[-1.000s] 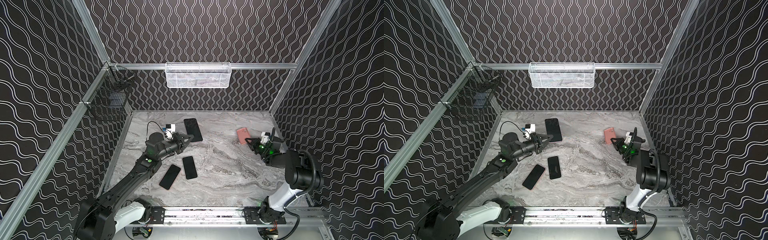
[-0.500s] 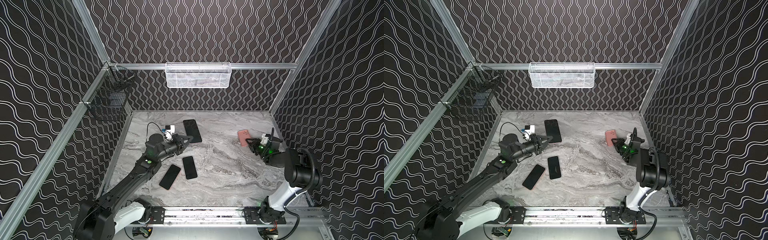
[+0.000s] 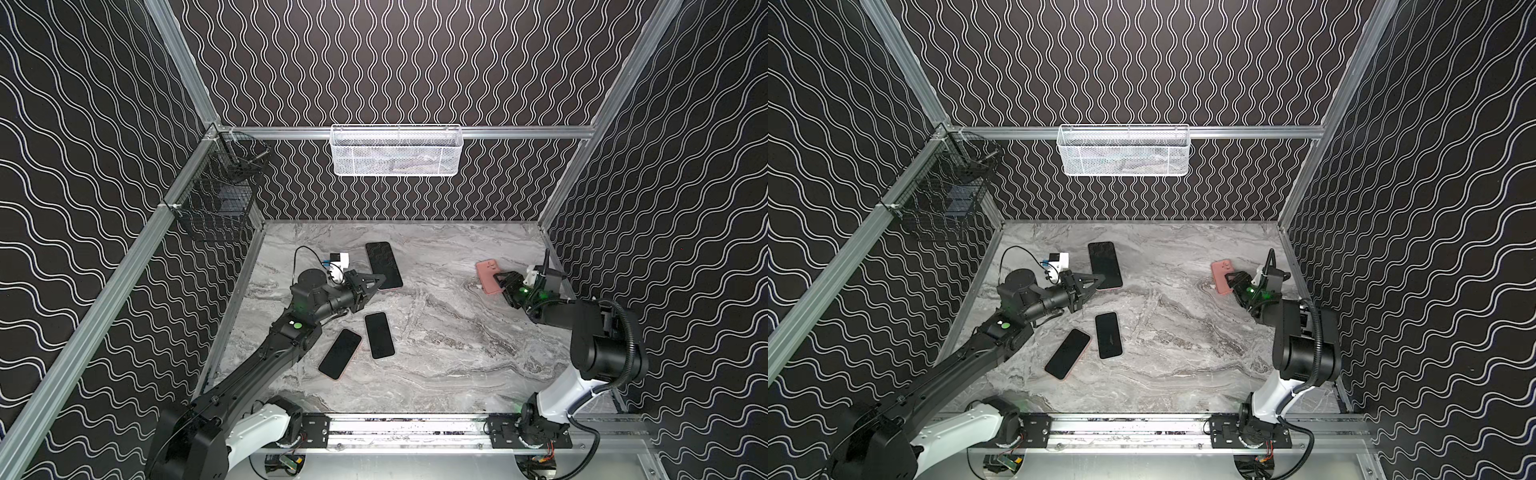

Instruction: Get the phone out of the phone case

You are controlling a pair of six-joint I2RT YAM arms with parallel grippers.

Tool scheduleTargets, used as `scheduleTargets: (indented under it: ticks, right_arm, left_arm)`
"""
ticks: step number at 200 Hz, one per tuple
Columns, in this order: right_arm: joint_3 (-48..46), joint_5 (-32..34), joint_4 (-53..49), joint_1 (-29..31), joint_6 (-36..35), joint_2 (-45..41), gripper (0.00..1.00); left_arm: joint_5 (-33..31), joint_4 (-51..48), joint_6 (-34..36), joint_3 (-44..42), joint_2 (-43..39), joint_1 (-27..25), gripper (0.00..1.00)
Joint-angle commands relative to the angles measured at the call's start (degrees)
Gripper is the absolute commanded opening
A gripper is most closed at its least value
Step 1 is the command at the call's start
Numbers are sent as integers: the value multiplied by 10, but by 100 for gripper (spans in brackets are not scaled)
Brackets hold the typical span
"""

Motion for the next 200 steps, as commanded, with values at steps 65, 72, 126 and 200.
scheduleTargets:
  ticks: [65, 72, 126, 200]
  right_arm:
    - [-5, 52, -40, 1, -13, -26, 70]
    - [-9, 53, -37, 1, -15, -29, 70]
    - [-13, 78, -60, 6, -30, -48, 72]
    - [3, 114, -109, 16, -54, -94, 77]
  left_arm:
    - [22, 66, -7, -28, -5, 33, 0]
    - [26, 75, -10, -31, -1, 34, 0]
    - [48, 117, -18, -32, 32, 43, 0]
    - [41, 36, 54, -3, 31, 54, 0]
